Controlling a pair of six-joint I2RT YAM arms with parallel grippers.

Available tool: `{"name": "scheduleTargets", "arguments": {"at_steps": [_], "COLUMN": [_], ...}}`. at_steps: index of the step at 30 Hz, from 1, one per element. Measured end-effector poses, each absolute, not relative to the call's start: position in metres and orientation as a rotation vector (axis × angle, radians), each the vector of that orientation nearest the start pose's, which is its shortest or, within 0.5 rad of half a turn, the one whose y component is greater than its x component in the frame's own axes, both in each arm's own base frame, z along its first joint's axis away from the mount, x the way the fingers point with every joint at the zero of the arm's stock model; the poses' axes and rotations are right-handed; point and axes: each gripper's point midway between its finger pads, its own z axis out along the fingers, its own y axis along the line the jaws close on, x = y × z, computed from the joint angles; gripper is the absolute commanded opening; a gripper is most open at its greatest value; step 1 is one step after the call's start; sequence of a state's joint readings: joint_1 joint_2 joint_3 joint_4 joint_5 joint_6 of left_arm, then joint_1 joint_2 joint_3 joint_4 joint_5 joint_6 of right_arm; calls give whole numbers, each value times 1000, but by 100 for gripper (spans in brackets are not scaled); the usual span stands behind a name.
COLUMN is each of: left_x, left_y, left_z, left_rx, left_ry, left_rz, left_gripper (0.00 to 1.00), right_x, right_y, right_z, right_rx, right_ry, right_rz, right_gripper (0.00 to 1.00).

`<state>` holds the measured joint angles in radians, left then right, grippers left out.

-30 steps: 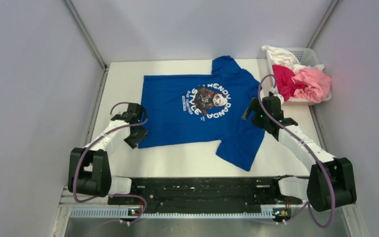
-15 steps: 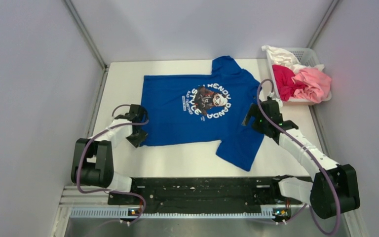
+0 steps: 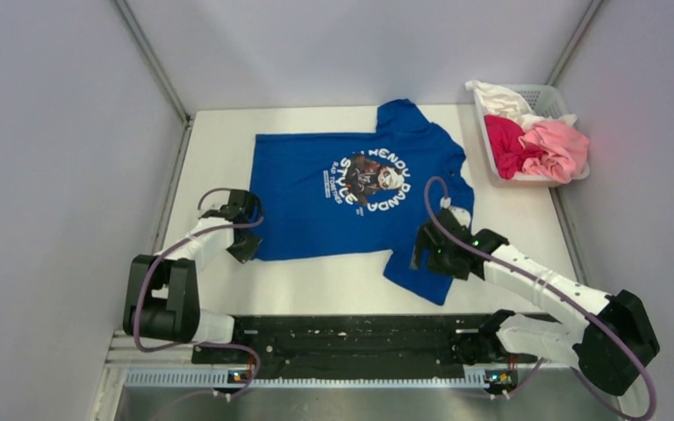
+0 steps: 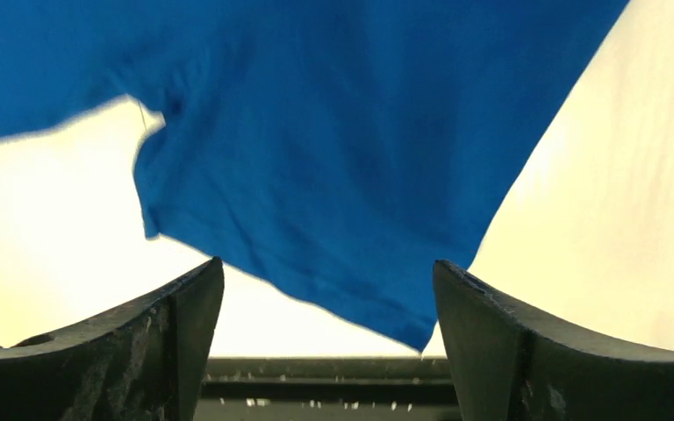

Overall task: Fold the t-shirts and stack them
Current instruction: Grab the side of the flattened tshirt closest away from the robot with both arms

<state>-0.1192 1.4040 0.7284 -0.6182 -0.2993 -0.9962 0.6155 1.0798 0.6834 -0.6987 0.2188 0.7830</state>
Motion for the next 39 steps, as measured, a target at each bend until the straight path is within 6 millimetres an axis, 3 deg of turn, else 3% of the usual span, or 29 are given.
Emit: {"name": "scheduleTargets", "arguments": {"at_steps": [5,10,11,13,14,21,27,31,35,39], "left_x": [243,241,241,240,240,228,204,180,178,186], "left_y": [-10,-9,-9,-9,-9,-6,4,8,6,-2], "left_z": [21,21,21,21,21,21,29,31,37,42], "left_rx": [-1221,-1221,-1221,-1221,-1221,-1232,-1269,-1288,-1285,-1278], "left_ry": [2472,2476,2476,2478,2479,2481,2455,2453,2438,2450], "left_rz": [164,171,172,174,175,202,265,279,245,182], "left_gripper": [0,0,0,0,0,0,0,0,0,0], "right_x": [147,134,133,132,132,119,65,46,53,89], "right_y": [141,136,135,136,136,144,153,150,149,160], "right_z": [44,15,12,12,12,12,13,19,31,53], "right_rx": [223,230,235,247,259,289,158,161,175,219], "right_ry": [2763,2860,2868,2868,2867,2864,2990,3034,3016,2940], "right_rz": [150,18,7,15,17,57,47,58,61,152], "right_gripper": [72,54,44,11,0,0,0,0,0,0]}}
